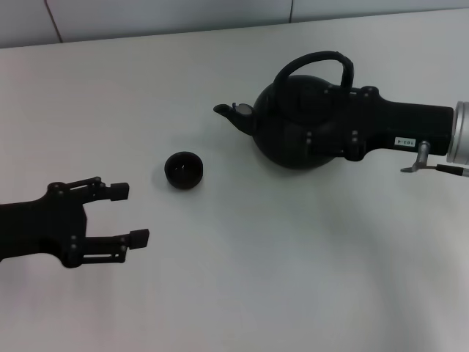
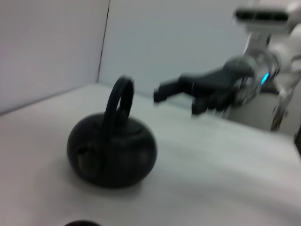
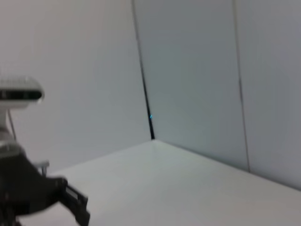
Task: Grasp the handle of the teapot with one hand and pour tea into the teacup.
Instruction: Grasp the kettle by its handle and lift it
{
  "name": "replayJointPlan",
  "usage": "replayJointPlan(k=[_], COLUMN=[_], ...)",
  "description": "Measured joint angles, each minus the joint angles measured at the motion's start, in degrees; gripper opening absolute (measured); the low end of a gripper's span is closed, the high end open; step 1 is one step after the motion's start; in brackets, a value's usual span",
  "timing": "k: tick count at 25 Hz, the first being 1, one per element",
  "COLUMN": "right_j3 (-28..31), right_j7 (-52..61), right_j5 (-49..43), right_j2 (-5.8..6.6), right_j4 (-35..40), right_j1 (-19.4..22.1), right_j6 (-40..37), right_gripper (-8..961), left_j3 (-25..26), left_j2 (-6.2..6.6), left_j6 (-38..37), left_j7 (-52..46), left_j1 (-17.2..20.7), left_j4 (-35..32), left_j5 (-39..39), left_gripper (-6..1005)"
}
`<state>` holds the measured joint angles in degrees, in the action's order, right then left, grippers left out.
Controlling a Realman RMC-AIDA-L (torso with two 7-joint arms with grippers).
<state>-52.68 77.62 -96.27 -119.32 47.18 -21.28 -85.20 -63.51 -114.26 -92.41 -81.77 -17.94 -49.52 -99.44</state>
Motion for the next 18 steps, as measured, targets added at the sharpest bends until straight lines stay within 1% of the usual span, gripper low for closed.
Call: replayJointPlan(k=[2, 5, 10, 14, 18], right_j3=[0.1, 0.3, 0.4, -0.1, 0.3], right_j7=[0.0, 0.1, 0.2, 0.2, 0.2], right_j5=[1.3, 1.9, 2.5, 4.7, 4.8], right_j2=[0.03, 0.06, 0.06, 0.05, 0.02], right_j4=[-0.6, -0.9, -0.9, -0.5, -0.8], right_j1=[0.4, 1.1, 2.4, 3.7, 4.2], right_j6=[0.2, 0.3, 0.3, -0.3, 0.7], right_gripper=[760, 760, 760, 760, 760], left_j3=[1.5, 2.4, 3.2, 3.5, 3.6], left_j2=[-0.95, -1.38, -1.42, -1.41, -1.26], left_j6=[0.5, 0.7, 0.9, 0.9, 1.0], left_j7=[0.0, 0.2, 0.5, 0.5, 0.2], left_j1=[-0.9, -1.5, -2.0, -2.3, -2.9], left_j4=[-0.2, -0.2, -0.5, -0.5, -0.5], left_j5=[-2.7, -3.9, -4.4, -4.5, -4.6], left_gripper=[863, 863, 863, 862, 862])
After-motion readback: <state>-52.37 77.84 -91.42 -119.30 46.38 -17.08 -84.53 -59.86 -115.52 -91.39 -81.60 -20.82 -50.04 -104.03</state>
